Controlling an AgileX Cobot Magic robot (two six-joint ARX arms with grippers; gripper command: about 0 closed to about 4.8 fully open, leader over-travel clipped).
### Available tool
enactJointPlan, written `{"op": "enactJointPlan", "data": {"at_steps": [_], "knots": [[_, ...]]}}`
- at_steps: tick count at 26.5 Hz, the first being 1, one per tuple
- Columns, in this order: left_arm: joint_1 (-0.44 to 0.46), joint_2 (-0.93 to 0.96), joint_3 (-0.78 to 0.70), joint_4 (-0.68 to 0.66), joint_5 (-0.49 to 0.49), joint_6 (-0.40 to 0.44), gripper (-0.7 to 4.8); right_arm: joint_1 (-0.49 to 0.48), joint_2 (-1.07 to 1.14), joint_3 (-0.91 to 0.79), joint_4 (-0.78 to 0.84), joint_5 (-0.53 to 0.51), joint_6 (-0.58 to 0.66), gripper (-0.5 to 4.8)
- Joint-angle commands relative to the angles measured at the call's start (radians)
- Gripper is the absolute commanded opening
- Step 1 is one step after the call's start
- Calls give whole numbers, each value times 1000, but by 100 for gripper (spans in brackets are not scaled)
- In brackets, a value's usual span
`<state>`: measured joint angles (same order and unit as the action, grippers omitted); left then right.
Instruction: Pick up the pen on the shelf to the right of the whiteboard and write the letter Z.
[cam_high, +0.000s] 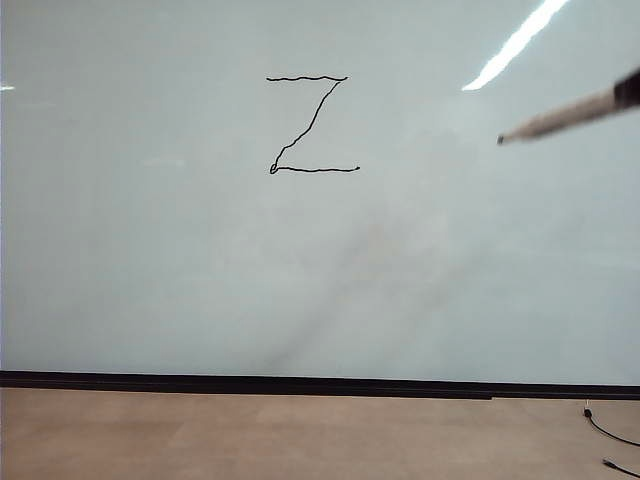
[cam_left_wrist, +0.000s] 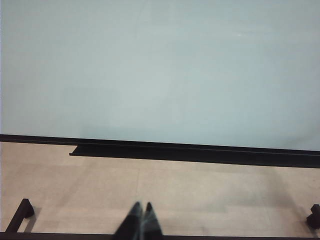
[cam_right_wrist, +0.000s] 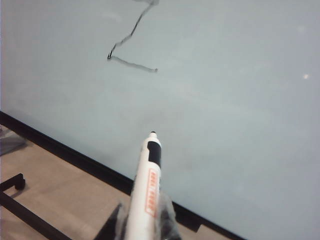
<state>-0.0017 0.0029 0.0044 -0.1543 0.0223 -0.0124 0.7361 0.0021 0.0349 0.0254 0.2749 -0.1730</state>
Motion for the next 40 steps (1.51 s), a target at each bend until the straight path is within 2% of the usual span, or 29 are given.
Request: {"op": "enactJointPlan", "data": {"at_steps": [1,8,13,18,22,27,32,40], "knots": [[0,0,2,5,0,5,-5,-1,0,-35,72,-8,45,-5],[0,0,2,5,0,5,-4,-6,0,-34,45,6,42,-5],[0,0,2,5,0,5,-4,-106,0,-34,12,14,43,-5],[0,0,2,5,0,5,-5,-274,0,-34,23,-45,44,-5],[0,0,2,5,0,5,-4,-541,0,-34,29,-196,69,-5],[0,0,2,5,0,5,-4,-701,0,-34,26,-278,99,-5],[0,0,2,5,0,5,-4,-789,0,-34,10,-280,138,-5],[0,0,2,5,0,5,-4,-802,0,-34,27,-293,166,-5]]}}
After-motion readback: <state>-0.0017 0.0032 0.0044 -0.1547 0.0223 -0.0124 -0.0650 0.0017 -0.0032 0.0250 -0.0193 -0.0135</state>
